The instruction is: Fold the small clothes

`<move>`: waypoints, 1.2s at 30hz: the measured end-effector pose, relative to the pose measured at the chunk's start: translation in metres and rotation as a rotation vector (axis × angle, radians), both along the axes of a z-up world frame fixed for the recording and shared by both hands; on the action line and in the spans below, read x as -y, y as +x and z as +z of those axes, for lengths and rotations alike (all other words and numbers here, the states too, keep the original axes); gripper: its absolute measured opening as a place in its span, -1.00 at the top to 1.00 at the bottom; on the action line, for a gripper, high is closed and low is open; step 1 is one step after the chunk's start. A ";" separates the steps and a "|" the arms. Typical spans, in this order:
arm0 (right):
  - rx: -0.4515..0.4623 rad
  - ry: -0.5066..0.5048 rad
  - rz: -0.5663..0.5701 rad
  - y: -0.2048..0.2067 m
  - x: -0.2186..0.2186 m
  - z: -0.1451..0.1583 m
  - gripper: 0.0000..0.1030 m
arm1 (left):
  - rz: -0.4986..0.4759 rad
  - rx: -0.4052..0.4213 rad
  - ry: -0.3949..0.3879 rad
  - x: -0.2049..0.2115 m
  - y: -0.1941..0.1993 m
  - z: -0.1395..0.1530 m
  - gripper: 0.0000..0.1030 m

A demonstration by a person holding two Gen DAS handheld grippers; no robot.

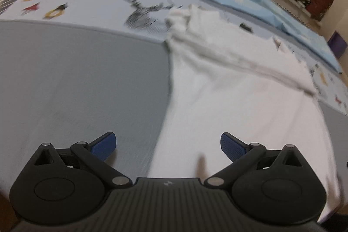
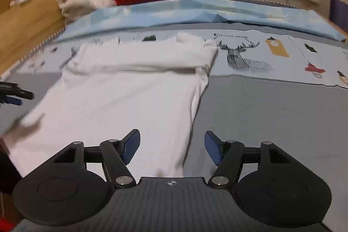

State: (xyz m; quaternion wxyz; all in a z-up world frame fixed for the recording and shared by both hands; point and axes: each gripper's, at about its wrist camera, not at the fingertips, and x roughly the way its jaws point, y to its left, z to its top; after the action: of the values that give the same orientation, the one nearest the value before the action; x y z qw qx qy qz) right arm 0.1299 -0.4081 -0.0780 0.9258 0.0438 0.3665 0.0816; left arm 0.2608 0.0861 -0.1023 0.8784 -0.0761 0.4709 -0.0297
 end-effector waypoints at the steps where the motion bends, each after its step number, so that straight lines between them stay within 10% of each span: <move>1: -0.006 -0.010 0.000 -0.006 -0.004 -0.001 -0.31 | -0.002 0.001 0.007 -0.003 -0.012 -0.003 -0.99; 36: -0.212 0.030 0.076 -0.026 -0.010 -0.054 -0.57 | -0.064 -0.004 0.161 -0.002 -0.056 -0.035 -0.99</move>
State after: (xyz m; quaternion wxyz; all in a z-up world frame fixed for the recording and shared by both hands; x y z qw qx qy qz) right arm 0.1042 -0.3986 -0.1316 0.8772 0.0522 0.4627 0.1168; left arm 0.2052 0.0883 -0.1371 0.8794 0.0098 0.4756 -0.0199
